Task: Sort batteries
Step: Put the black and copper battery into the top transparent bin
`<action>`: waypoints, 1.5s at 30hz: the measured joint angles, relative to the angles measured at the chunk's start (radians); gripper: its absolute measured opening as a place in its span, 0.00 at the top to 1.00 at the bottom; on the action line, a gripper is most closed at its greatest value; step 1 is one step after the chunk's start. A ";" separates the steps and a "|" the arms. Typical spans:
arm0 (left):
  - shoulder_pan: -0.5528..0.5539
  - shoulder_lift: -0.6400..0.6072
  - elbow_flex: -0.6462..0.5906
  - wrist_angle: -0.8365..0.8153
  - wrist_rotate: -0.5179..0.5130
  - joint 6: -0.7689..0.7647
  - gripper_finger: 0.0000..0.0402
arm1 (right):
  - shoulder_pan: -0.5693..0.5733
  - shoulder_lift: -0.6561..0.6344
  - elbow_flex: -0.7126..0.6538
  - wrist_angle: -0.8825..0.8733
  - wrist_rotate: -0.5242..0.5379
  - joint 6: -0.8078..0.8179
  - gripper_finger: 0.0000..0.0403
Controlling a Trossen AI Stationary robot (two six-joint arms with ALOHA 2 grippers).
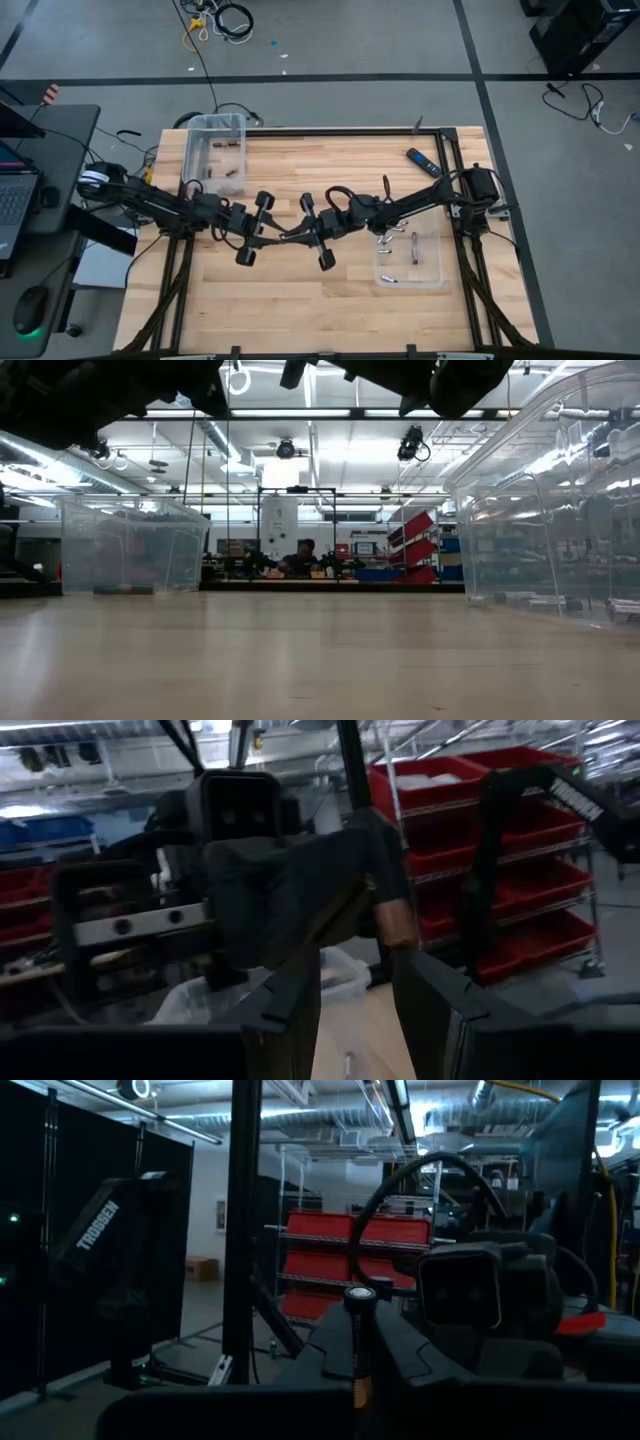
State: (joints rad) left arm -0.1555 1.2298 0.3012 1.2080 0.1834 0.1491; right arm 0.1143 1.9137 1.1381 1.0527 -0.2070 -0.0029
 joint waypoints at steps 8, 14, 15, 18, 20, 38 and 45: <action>-0.002 0.000 0.000 0.056 0.012 -0.046 0.70 | -0.001 -0.001 0.001 -0.009 0.047 -0.024 0.99; -0.003 -0.001 0.000 0.039 0.031 -0.078 0.70 | -0.003 0.000 0.001 -0.016 0.061 -0.027 0.99; -0.002 -0.001 0.000 0.039 0.029 -0.078 0.70 | -0.003 0.000 0.001 -0.016 0.061 -0.027 0.99; -0.003 -0.001 0.000 0.042 -0.007 -0.078 0.71 | -0.003 0.000 0.001 -0.016 0.065 -0.027 0.99; -0.002 -0.001 0.000 0.040 -0.027 -0.075 0.76 | -0.003 0.000 0.001 -0.016 0.068 -0.027 0.99; -0.002 -0.228 0.000 -0.286 -0.334 -0.238 0.96 | 0.000 -0.245 0.000 -0.587 0.128 0.005 0.77; -0.001 -0.626 0.073 -1.076 -1.075 -0.509 0.96 | 0.054 -0.414 0.000 -1.022 0.403 0.030 0.76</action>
State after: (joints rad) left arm -0.1566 0.6040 0.3746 0.1320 -0.8919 -0.3600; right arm 0.1684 1.4997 1.1385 0.0305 0.1962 0.0269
